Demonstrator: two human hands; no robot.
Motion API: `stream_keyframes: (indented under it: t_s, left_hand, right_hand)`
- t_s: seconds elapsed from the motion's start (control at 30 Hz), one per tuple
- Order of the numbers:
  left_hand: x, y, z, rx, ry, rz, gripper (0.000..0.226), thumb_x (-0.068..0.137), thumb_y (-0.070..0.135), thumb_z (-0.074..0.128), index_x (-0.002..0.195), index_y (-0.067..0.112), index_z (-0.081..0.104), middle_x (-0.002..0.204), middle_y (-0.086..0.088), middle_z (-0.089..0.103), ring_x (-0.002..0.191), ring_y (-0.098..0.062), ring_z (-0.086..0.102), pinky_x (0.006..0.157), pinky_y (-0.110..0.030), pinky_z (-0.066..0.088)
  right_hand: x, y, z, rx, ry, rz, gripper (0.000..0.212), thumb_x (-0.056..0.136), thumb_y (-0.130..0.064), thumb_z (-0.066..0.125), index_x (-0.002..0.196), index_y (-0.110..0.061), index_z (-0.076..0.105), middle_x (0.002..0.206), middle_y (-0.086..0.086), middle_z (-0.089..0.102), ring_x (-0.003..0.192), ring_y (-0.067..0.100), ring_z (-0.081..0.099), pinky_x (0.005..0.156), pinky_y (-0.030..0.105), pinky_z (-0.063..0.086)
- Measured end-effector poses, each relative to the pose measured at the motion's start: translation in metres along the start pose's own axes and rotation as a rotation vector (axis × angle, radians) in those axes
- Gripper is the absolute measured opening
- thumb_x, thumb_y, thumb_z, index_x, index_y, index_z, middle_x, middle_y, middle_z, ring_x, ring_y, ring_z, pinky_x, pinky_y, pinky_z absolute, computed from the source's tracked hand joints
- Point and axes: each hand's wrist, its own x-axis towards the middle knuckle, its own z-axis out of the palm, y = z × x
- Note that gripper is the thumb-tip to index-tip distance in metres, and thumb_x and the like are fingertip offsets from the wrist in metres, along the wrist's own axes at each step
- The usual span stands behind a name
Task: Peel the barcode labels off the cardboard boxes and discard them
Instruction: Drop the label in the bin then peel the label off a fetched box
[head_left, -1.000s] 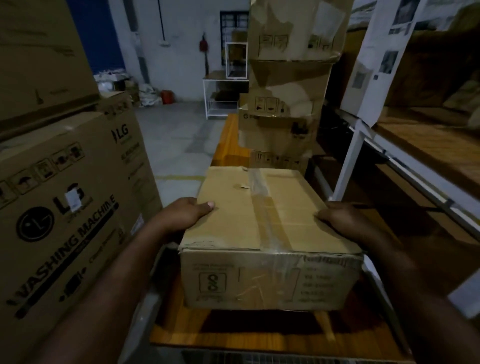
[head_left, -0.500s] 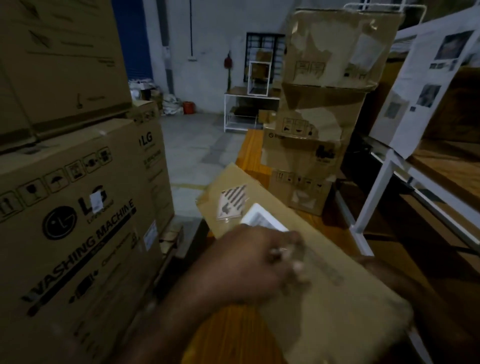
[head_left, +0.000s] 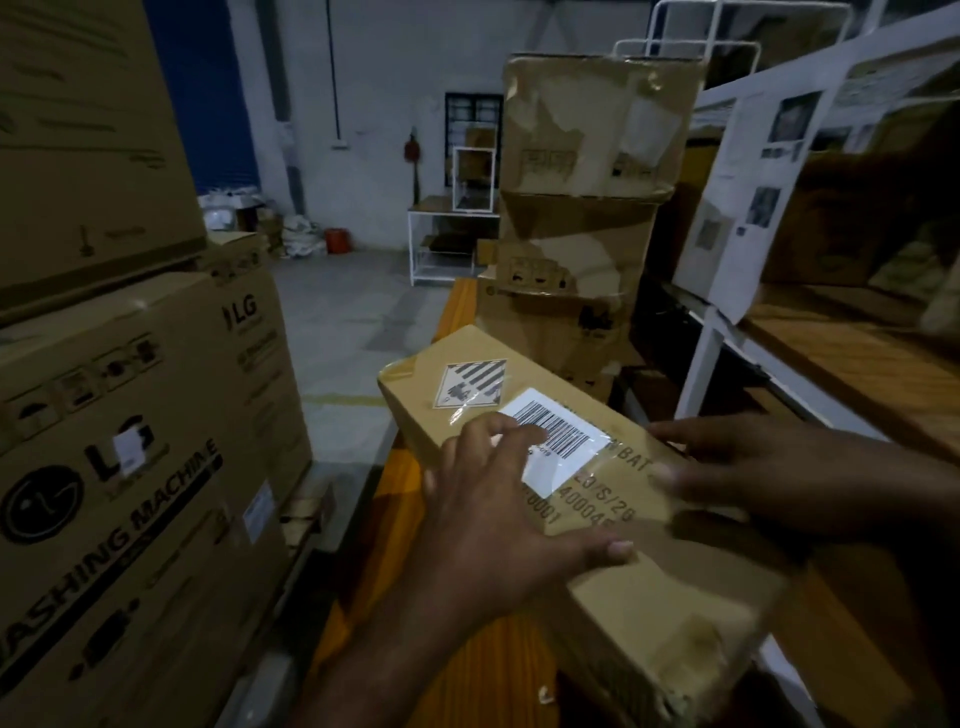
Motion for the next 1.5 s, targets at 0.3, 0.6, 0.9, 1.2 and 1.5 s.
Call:
stream_keyframes:
  t_s: [0.3,0.6,0.9,1.2,1.5]
  left_hand:
    - [0.073,-0.022,-0.047,0.114,-0.083,0.19,0.048,0.089,0.043,0.068,0.134,0.032,0.056,0.142,0.013,0.049,0.129,-0.01,0.042,0.105,-0.033,0.039]
    - [0.052,-0.008,-0.054,0.294,-0.392,0.259,0.069,0.084,0.07,0.056,0.146,0.048,0.035,0.152,0.026,0.036,0.131,-0.001,0.032,0.114,-0.041,0.028]
    - [0.038,-0.014,-0.056,0.175,-0.219,0.065,0.097,0.049,0.081,0.074,0.137,0.051,0.045,0.129,0.03,0.046,0.122,-0.009,0.038,0.103,-0.043,0.04]
    - [0.032,-0.01,-0.054,0.281,-0.196,0.115,0.092,0.058,0.082,0.064,0.141,0.049,0.041,0.141,0.028,0.041,0.131,-0.004,0.032,0.115,-0.04,0.021]
    - [0.032,-0.014,-0.074,0.336,-0.38,0.213,0.09,0.069,0.077,0.064,0.148,0.05,0.029,0.148,0.028,0.034,0.132,-0.001,0.03,0.114,-0.041,0.024]
  right_hand:
    - [0.022,0.043,0.037,-0.499,0.499,-0.15,0.079,0.081,-0.082,0.026,0.148,-0.041,0.027,0.123,-0.016,0.058,0.098,0.005,0.058,0.079,0.031,0.052]
    - [0.048,0.043,0.016,-0.434,0.478,-0.433,0.064,0.079,-0.081,0.034,0.121,-0.043,0.062,0.123,-0.018,0.06,0.111,0.003,0.053,0.088,0.035,0.047]
    - [0.051,-0.004,0.053,-0.52,0.642,-0.257,0.042,0.09,-0.061,0.044,0.129,-0.045,0.048,0.128,-0.011,0.043,0.118,0.013,0.033,0.096,0.039,0.032]
    - [0.051,-0.001,0.094,-0.16,0.793,-0.322,0.021,0.082,-0.045,0.051,0.091,-0.033,0.066,0.096,-0.018,0.051,0.093,0.003,0.038,0.081,0.035,0.043]
    - [0.042,-0.012,0.11,-0.167,0.881,-0.16,0.029,0.084,-0.046,0.058,0.106,-0.028,0.06,0.108,-0.004,0.05,0.103,0.013,0.039,0.085,0.037,0.043]
